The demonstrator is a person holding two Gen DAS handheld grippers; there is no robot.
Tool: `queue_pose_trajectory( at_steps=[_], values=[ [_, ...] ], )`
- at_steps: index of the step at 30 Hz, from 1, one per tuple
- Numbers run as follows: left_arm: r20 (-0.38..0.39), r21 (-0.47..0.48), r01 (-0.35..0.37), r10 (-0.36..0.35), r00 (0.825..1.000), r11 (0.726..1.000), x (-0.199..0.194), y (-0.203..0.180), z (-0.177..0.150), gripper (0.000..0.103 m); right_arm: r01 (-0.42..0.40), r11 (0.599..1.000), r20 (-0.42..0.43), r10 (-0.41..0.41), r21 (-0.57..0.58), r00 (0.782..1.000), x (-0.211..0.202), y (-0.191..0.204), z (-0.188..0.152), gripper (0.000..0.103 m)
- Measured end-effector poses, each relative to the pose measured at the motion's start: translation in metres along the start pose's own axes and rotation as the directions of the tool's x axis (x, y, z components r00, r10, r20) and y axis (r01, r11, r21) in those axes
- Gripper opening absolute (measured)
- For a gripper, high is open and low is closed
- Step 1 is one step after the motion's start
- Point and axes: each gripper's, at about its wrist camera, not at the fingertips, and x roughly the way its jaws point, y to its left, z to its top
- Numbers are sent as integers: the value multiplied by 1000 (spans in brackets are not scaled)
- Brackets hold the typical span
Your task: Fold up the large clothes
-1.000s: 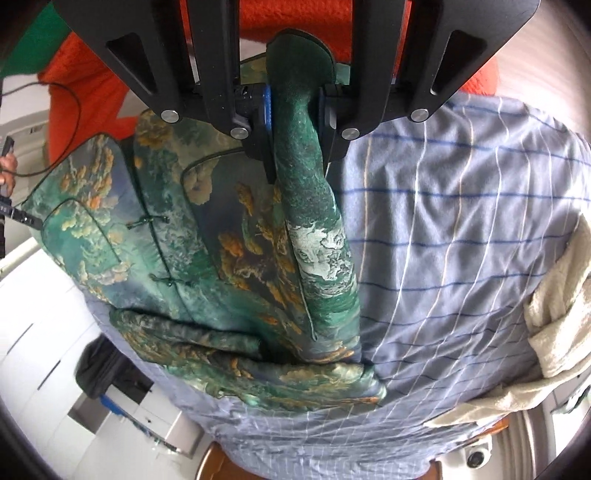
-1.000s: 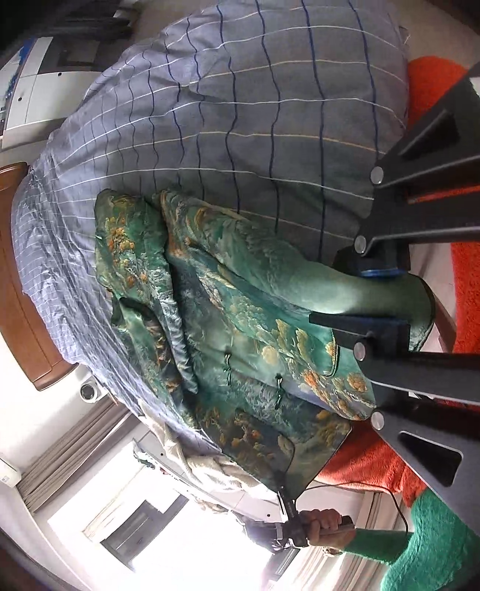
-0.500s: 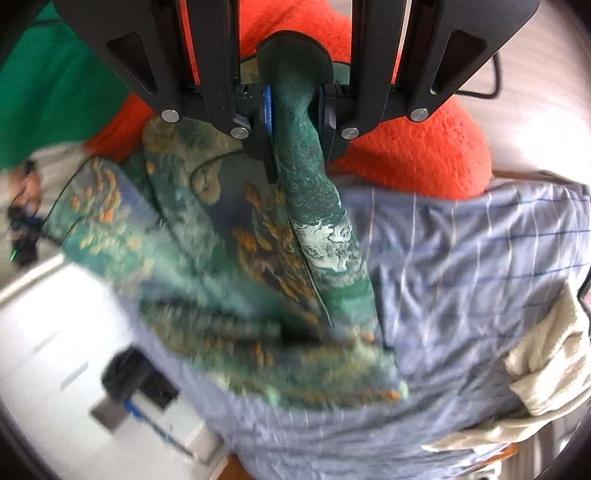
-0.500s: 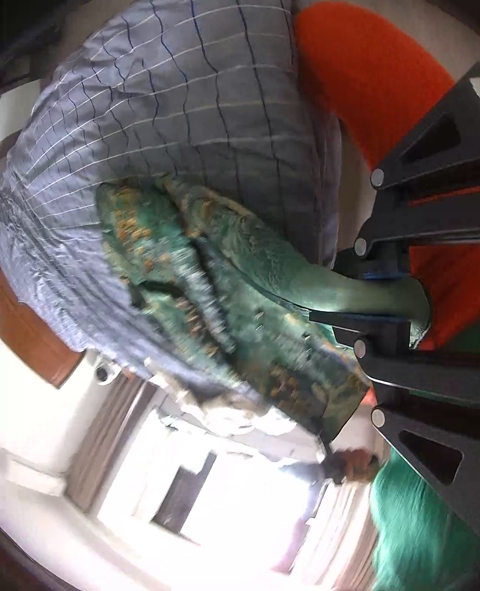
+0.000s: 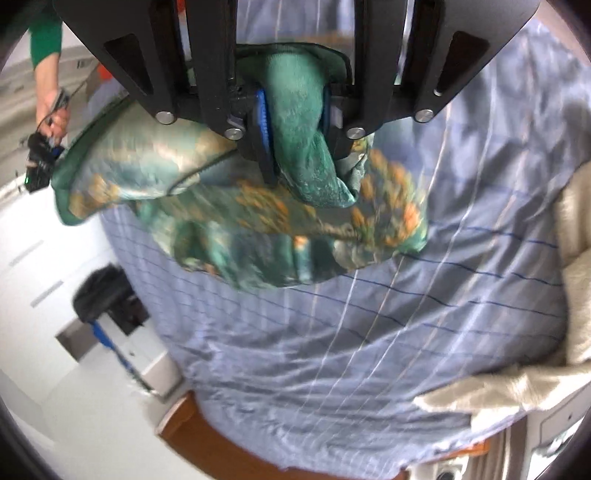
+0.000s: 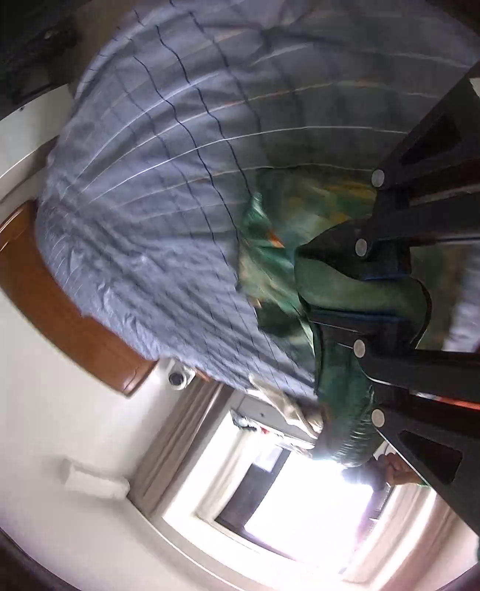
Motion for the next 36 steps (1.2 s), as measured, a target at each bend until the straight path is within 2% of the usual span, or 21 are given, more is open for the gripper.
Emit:
queue_pose_trajectory(
  at_steps=[4,7,9,10,11,12,13,15,17,18,21,23,24,25,26,27,28,29,31,34,36],
  values=[
    [-32,-69,-32,30,999,997,42,12,10,32,95,994,-14,-94,55,995,59,-34,9,15],
    [-48,-120,23,-29,998,992,39,18,14,44,98,980,-30,-94,175,995,79,-60,9,22],
    [-28,-156,100,-105,994,983,24,24,17,64,13,969,-6,-12,248,1000,77,-67,10,50],
    [0,-164,128,-130,992,978,15,26,18,71,-27,964,10,25,263,1000,74,-65,11,58],
    [35,-162,131,-127,991,978,6,28,19,89,-66,960,31,60,271,998,68,-63,14,78],
    [78,-151,113,-102,992,982,-5,30,18,101,-88,960,53,76,267,996,60,-60,17,88],
    [116,-133,102,-87,989,986,-12,31,18,101,-95,962,74,78,256,994,52,-57,20,88],
    [115,-78,107,-98,988,991,-16,33,14,101,-79,974,84,62,214,995,41,-49,24,88],
    [73,-15,110,-109,991,994,-9,31,6,101,4,993,42,-9,121,999,41,-36,27,88],
    [60,8,102,-102,993,995,-4,29,3,101,84,996,-1,-84,25,996,47,-25,26,88],
    [48,68,22,-25,999,997,24,17,0,100,248,938,-86,-275,-244,957,80,0,11,88],
    [57,68,-43,39,998,997,46,6,6,94,335,880,-94,-385,-336,918,106,9,7,88],
    [58,66,-61,57,997,996,52,2,7,73,367,862,-90,-421,-350,902,120,11,7,88],
    [46,63,-81,78,996,995,59,-1,10,61,390,858,-84,-439,-334,895,130,11,9,87],
    [33,54,-124,123,992,991,64,-4,12,25,398,861,-80,-442,-317,894,133,7,10,71],
    [32,41,-173,172,985,984,67,-5,14,12,412,859,-64,-450,-304,891,133,9,11,29],
    [41,29,-181,180,983,983,64,-5,17,11,445,839,-35,-479,-313,877,128,12,11,12],
    [77,18,-180,178,981,984,53,-6,20,10,471,816,8,-497,-336,868,114,21,9,12],
    [150,16,-184,179,972,983,34,-10,26,9,481,790,78,-491,-381,868,101,41,13,12],
    [281,49,-224,201,938,973,11,-22,31,9,527,711,241,-471,-465,849,82,80,26,12],
    [333,65,-286,249,910,956,15,-27,32,10,549,699,283,-471,-458,836,84,87,39,12]
  ],
)
